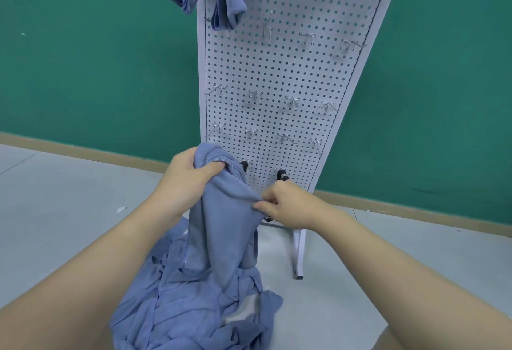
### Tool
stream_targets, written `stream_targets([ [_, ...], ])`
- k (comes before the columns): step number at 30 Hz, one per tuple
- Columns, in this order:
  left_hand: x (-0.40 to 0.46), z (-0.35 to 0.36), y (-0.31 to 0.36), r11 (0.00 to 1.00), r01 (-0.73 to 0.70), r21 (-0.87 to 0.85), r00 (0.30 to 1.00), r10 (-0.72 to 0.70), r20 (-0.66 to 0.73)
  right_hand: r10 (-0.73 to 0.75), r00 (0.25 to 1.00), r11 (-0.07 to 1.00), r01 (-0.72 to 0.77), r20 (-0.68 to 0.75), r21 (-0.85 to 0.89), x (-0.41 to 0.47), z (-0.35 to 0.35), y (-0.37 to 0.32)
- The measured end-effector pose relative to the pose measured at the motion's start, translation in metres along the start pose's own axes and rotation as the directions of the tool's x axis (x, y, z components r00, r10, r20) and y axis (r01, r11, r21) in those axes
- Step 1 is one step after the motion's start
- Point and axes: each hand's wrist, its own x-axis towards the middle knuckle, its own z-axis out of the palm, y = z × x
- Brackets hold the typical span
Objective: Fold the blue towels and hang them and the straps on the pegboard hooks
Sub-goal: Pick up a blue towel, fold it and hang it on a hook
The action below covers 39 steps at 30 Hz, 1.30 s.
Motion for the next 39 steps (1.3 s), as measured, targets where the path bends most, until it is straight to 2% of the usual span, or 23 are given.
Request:
stream_targets([
  [3,0.001,-0.005,-0.001,0.999,0.0,0.05,0.997,0.003,-0.074,0.059,0.996,0.964,-0.041,-0.061,0.263,-0.004,-0.009,0.003],
  [6,0.003,-0.007,-0.004,0.983,0.005,0.183,0.996,0.012,-0.09,0.109,0.983,0.89,-0.032,-0.146,0.455,-0.007,-0.018,0.001],
  [9,0.004,-0.002,-0.009,0.978,0.008,0.208,1.0,-0.006,-0.011,0.134,0.97,0.855,-0.011,-0.201,0.518,-0.012,-0.021,-0.005],
  [14,-0.003,0.014,-0.01,0.988,0.024,0.155,0.978,-0.055,0.199,0.068,0.967,0.823,0.085,-0.245,0.561,-0.016,-0.014,-0.022],
  [20,0.004,0.021,-0.012,0.994,0.004,0.106,0.991,-0.018,0.131,0.087,0.98,0.714,0.065,-0.18,0.697,-0.016,-0.013,-0.023],
  [22,0.005,0.02,-0.01,0.997,0.028,0.069,0.989,-0.038,0.144,0.111,0.971,0.723,0.067,-0.211,0.688,-0.014,-0.014,-0.02],
  [27,0.001,0.021,-0.006,0.999,0.045,0.032,0.974,-0.05,0.223,0.059,0.956,0.895,0.076,-0.287,0.44,-0.018,-0.01,-0.014],
  [31,0.0,0.02,-0.006,0.998,0.024,0.057,0.955,-0.04,0.296,0.024,0.925,0.906,0.14,-0.38,0.399,-0.017,-0.01,-0.013],
  [36,-0.002,0.021,-0.004,0.996,0.014,0.083,0.931,-0.043,0.363,0.025,0.905,0.898,0.165,-0.424,0.407,-0.02,-0.017,-0.013],
  [39,-0.004,0.02,-0.006,0.996,-0.003,0.094,0.924,-0.033,0.381,-0.006,0.883,0.921,0.187,-0.469,0.34,-0.021,-0.016,-0.017],
])
